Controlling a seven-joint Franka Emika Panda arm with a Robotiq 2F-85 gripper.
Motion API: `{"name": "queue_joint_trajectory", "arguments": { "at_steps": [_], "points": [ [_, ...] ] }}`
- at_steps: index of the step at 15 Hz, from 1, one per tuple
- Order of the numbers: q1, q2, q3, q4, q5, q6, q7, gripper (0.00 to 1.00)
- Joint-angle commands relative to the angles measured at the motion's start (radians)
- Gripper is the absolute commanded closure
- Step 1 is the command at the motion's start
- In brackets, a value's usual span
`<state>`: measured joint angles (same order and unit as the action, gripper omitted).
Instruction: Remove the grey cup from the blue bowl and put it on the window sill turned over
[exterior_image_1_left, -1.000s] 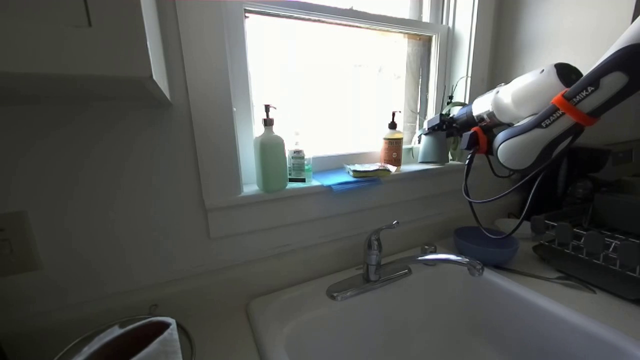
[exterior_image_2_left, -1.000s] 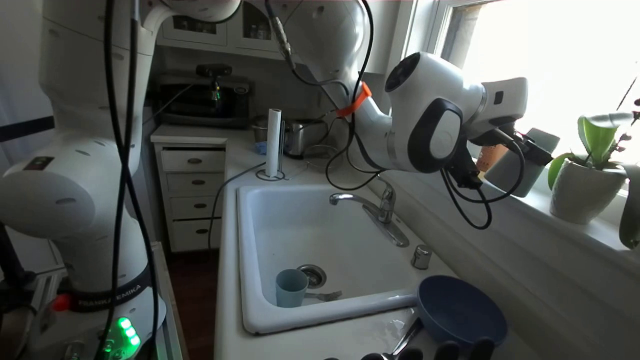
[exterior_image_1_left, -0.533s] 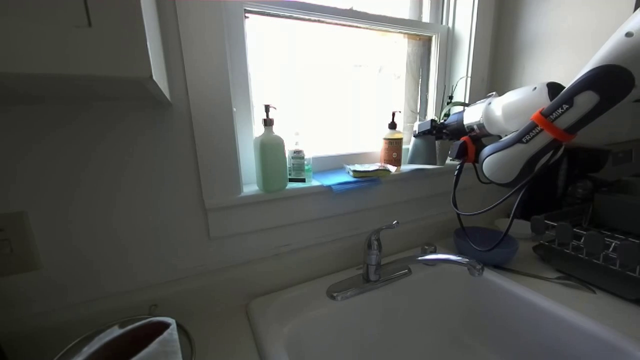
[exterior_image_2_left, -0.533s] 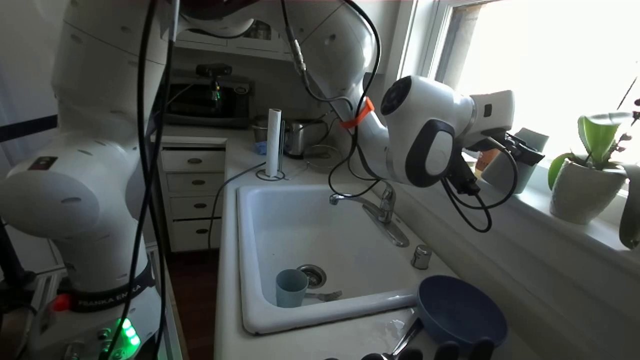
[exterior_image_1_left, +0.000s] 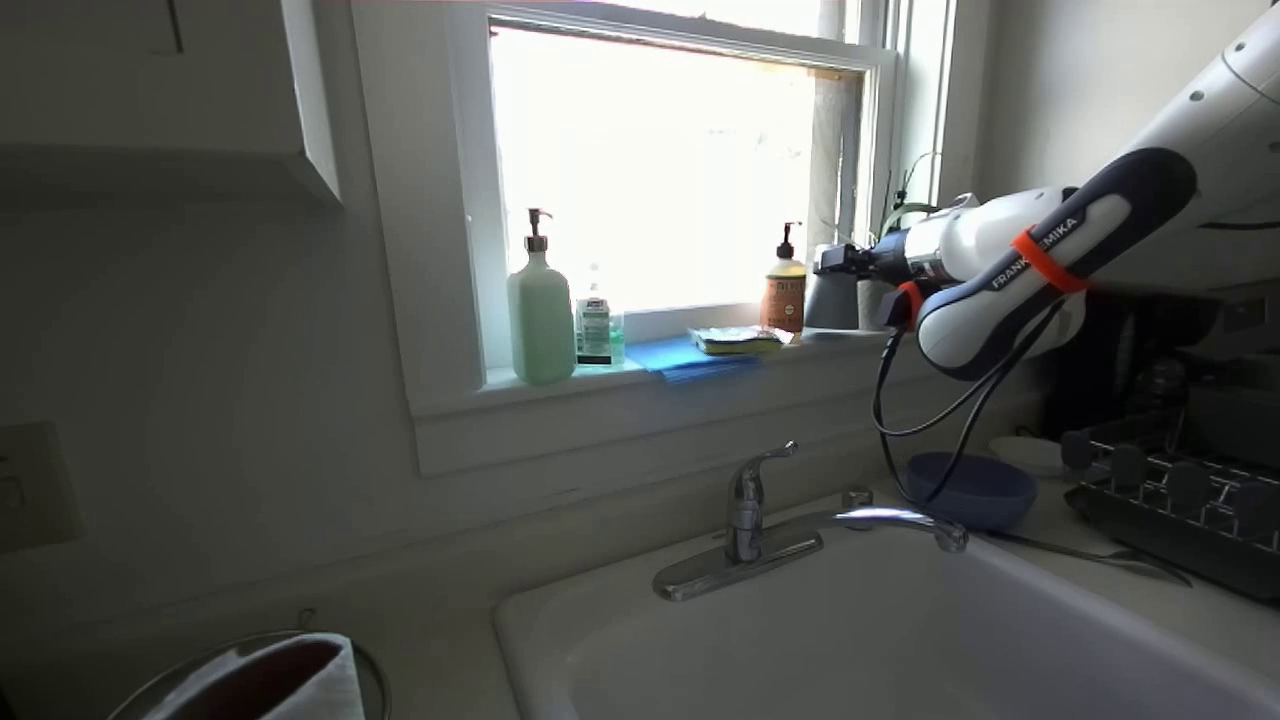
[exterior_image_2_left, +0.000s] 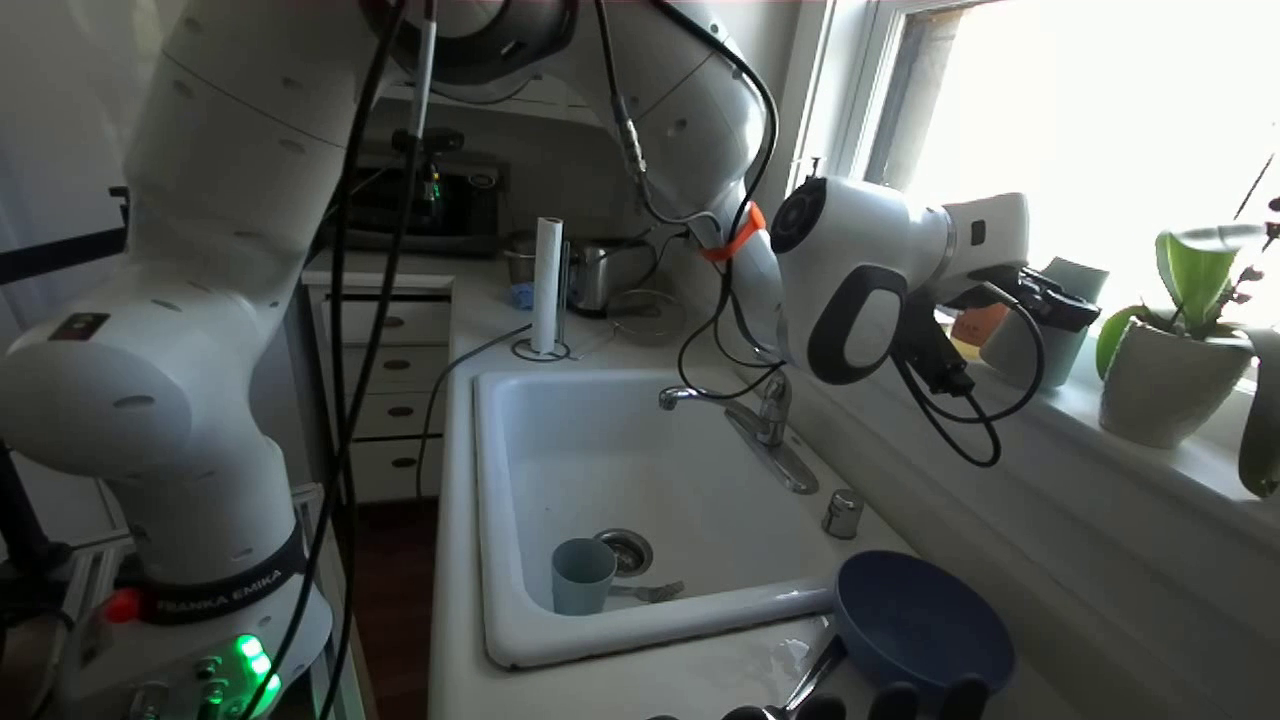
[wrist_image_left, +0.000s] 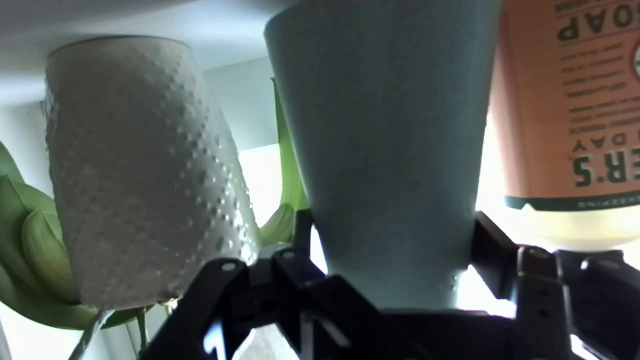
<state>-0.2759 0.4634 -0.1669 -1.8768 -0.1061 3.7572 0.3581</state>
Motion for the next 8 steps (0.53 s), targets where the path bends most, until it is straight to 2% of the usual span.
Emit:
{"name": "queue_joint_trajectory", "arguments": {
  "at_steps": [1, 8],
  "points": [
    [-0.024, 0.046, 0.034, 0.078, 0.063, 0.005, -0.074, 0.50],
    [-0.022, 0.080, 0.029, 0.113, 0.095, -0.011, -0.146, 0.50]
  ]
}}
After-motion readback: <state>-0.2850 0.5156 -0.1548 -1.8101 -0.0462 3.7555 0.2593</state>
